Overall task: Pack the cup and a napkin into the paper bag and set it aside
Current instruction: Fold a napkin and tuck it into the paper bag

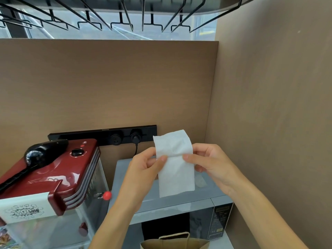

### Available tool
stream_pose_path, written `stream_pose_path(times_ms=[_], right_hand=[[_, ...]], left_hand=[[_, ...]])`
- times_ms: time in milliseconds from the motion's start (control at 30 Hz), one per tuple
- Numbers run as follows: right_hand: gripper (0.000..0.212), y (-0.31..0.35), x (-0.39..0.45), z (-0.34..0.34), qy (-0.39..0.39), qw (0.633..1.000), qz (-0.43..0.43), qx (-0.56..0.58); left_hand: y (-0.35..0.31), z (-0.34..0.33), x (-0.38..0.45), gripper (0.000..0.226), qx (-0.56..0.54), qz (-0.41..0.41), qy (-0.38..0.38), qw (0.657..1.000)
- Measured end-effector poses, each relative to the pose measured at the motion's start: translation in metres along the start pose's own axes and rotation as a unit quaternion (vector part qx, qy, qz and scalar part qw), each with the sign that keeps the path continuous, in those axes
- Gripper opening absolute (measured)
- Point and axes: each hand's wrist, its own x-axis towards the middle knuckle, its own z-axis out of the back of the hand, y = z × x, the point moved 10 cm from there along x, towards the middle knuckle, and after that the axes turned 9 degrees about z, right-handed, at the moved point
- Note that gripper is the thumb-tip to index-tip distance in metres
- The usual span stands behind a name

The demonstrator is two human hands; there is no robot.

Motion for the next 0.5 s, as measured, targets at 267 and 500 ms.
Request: stream_pose_path(times_ms=[267, 500], right_hand=[[0.021, 0.002, 0.000, 0.010, -0.018, 0.999, 0.012, -0.024], [0.020, 0.001, 0.000, 0.014, -0.034, 0.998, 0.024, -0.045]], left_hand=[[0.003, 0.005, -0.001, 0.025, 0.014, 0.015, -0.003, 1.000], [-0.003, 0.007, -0.003, 0.029, 0.008, -0.006, 0.020, 1.000]])
